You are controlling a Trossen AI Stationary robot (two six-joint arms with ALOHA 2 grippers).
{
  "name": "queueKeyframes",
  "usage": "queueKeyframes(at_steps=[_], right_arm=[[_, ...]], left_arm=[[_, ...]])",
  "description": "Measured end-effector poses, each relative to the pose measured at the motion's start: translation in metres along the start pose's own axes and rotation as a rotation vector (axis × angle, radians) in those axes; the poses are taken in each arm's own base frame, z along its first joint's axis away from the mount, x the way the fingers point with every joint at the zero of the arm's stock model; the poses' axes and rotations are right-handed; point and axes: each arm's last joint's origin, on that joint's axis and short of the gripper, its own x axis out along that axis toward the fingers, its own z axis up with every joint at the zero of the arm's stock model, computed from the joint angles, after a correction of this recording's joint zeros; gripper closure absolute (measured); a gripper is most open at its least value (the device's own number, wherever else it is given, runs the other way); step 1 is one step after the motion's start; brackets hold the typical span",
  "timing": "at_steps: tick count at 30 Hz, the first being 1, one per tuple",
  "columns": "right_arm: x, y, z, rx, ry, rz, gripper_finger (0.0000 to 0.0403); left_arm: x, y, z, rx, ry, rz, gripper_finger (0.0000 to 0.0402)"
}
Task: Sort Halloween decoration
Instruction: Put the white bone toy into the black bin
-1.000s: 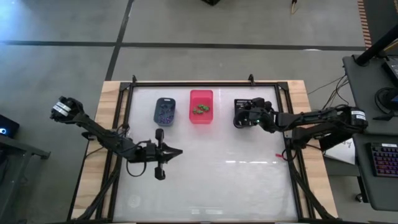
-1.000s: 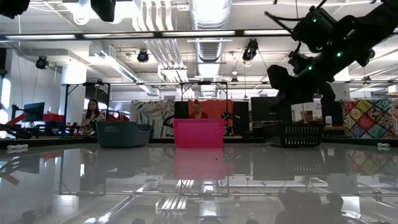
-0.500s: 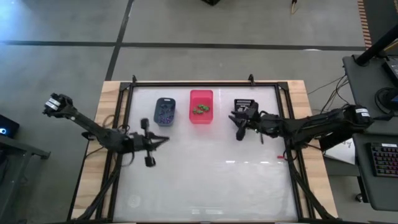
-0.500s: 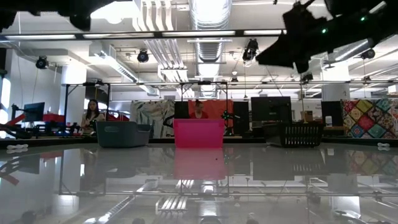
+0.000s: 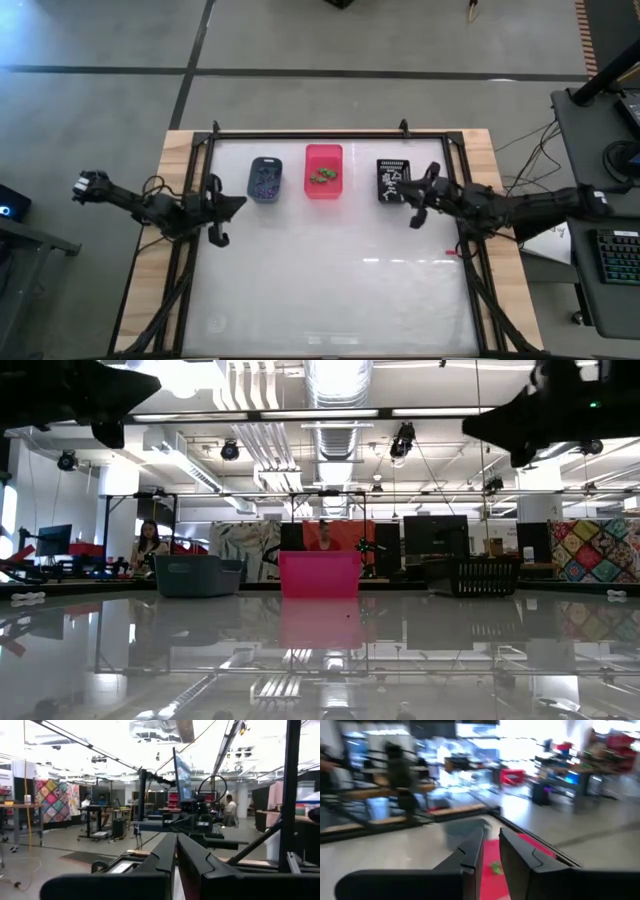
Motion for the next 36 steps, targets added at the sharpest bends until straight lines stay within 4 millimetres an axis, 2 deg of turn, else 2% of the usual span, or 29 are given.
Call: queueKeyframes(at_steps=[3,7,10,15,20,26,30,36], right_arm=[[-0.013,-0.002,0.000,0.015,-0.074,0.092,0.0351],[-0.030,-0.008,-0.002,0.008,-0.172,0.101,0.0349],[-0.037,-0.010,-0.014,-0.017,-0.196,0.135,0.0349],[-0.045,-0.008,-0.019,-0.068,-0.166,0.284,0.0349],[-0.048,-0.009,-0.019,-0.101,-0.173,0.294,0.0349],[-0.048,-0.009,-0.020,-0.148,-0.178,0.288,0.0349],[-0.046,-0.008,-0.023,-0.081,-0.126,0.296,0.0349],[-0.044,-0.007,-0.027,0.013,-0.069,0.302,0.0349]], left_arm=[[-0.004,0.003,-0.003,0.024,0.016,-0.003,0.0402],[-0.010,0.005,-0.010,0.035,0.016,-0.034,0.0402],[-0.013,0.006,-0.014,0.034,0.031,-0.069,0.0402],[-0.015,0.008,-0.016,0.006,0.039,-0.126,0.0402],[-0.013,0.017,-0.015,0.050,0.019,-0.067,0.0402],[-0.011,0.029,-0.026,0.052,0.122,0.069,0.0402],[-0.012,0.032,-0.027,-0.010,0.131,0.191,0.0402],[-0.011,0.032,-0.029,-0.007,0.148,0.193,0.0402]])
